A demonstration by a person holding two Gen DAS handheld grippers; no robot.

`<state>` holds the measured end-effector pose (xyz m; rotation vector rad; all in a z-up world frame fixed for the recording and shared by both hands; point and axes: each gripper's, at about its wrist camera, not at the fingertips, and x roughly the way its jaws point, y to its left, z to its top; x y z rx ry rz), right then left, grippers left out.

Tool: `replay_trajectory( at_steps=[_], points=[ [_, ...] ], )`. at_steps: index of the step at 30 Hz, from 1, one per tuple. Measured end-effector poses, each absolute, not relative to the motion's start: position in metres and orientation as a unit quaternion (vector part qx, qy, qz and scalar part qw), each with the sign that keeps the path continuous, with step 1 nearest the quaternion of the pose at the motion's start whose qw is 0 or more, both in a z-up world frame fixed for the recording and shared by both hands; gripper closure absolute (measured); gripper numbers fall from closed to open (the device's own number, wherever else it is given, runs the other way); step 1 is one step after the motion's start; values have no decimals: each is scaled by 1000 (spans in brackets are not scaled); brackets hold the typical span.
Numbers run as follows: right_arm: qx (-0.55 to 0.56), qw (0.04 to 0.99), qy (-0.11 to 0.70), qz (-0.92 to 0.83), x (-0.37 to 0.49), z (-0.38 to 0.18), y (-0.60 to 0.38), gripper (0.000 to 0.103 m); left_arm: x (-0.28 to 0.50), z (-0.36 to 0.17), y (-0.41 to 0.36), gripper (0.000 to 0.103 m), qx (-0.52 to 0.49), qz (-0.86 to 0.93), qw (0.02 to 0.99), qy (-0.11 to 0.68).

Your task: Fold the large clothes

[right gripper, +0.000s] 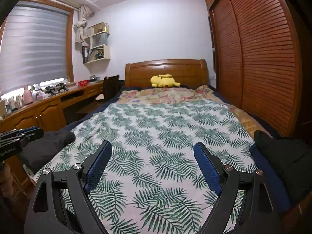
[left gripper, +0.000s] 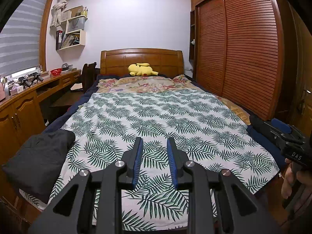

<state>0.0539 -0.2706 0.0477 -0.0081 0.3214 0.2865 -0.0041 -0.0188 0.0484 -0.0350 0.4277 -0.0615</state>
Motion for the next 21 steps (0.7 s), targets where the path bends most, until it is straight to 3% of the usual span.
replay_trajectory(
  at_steps=[21],
  points=[
    [-5,977,159,142,54,48,-270,15,-4,48,-21,78,-17,-31,977,212]
  ],
)
